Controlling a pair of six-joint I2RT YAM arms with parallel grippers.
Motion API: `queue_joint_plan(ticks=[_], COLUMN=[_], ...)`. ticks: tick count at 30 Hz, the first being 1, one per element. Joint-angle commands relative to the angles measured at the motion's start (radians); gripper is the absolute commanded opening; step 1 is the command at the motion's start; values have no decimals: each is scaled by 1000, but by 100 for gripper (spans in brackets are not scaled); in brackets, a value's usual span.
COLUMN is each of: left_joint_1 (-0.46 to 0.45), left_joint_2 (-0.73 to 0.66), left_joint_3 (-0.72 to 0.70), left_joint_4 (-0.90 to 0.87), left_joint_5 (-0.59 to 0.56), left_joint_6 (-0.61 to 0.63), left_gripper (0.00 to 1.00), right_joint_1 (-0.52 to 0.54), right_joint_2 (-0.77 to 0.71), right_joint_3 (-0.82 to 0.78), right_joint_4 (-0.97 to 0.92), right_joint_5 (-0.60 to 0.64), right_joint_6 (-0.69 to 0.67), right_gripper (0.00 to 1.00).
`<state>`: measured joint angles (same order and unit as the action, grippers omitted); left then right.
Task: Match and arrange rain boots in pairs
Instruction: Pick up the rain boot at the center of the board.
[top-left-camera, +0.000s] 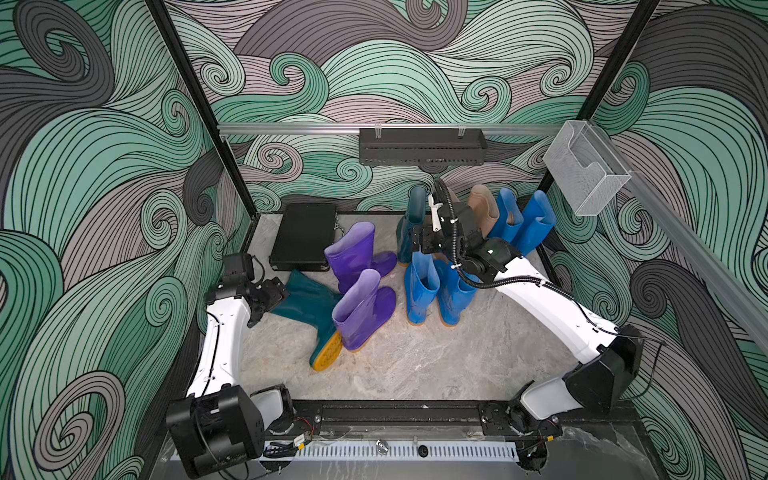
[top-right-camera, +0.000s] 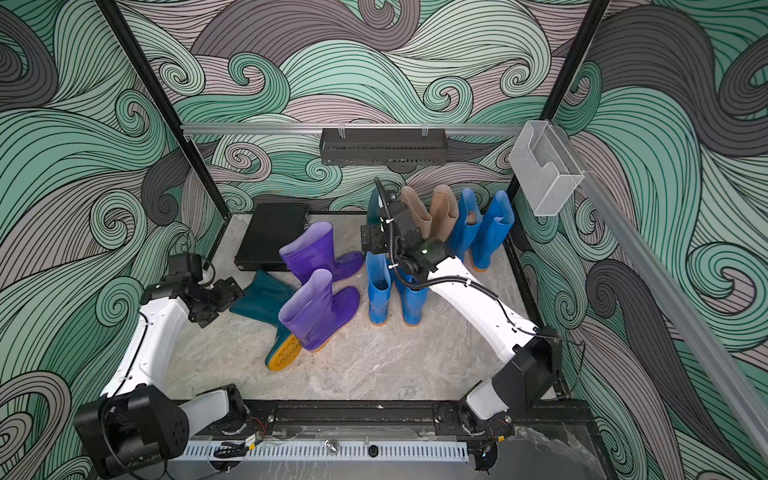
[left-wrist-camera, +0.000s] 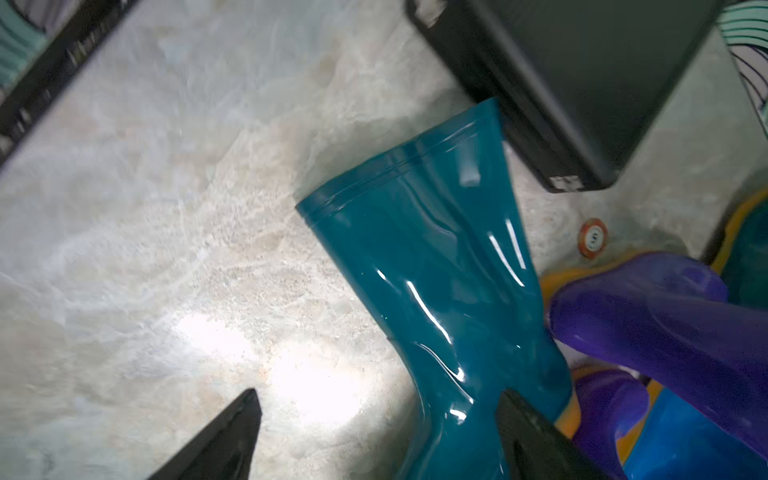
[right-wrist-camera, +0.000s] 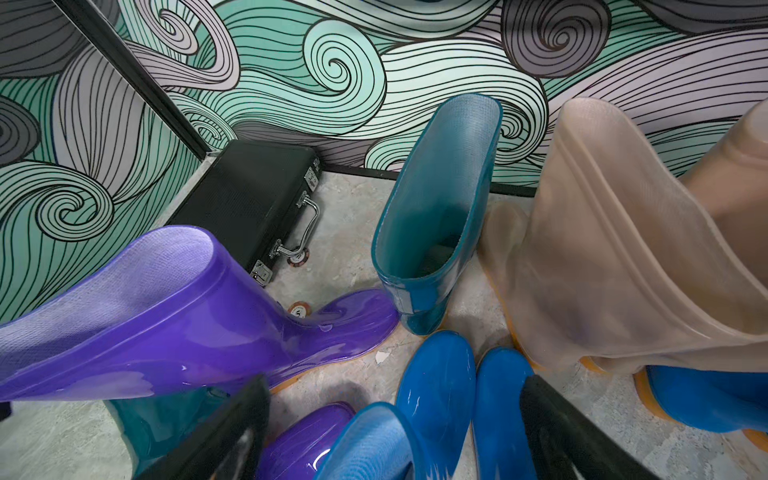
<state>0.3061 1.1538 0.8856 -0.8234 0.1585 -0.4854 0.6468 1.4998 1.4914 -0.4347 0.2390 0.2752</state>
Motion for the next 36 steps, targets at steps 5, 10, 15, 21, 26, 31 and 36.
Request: queue_joint_plan(ticks=[5, 10, 15, 21, 26, 31, 36], left_joint_1=[33, 42, 41, 40, 34, 28, 7], left_joint_2=[161, 320, 400, 520, 534, 428, 231], left_joint_3=[-71, -90, -83, -61, -47, -26, -2], left_joint_4=[269, 366, 427, 475, 492, 455, 413], left_joint_5=[179, 235, 237, 262, 252, 252, 271], left_joint_6=[-189, -205, -190, -190, -177, -146, -116], left_gripper=[91, 91, 91, 86, 49, 0, 0], right_joint_1=[-1, 0, -1, -1, 0, -1, 1], right_joint_2=[-68, -113, -147, -138, -145, -163, -194], right_joint_3=[-66, -131, -184, -185, -194, -202, -235], right_joint_4=[42, 66, 92, 96, 106, 115, 126], right_joint_5=[0, 2, 18, 3, -4, -22, -31], right_joint_6=[-25, 2, 19, 31, 39, 45, 61], right_gripper=[94, 94, 94, 93, 92, 92, 91])
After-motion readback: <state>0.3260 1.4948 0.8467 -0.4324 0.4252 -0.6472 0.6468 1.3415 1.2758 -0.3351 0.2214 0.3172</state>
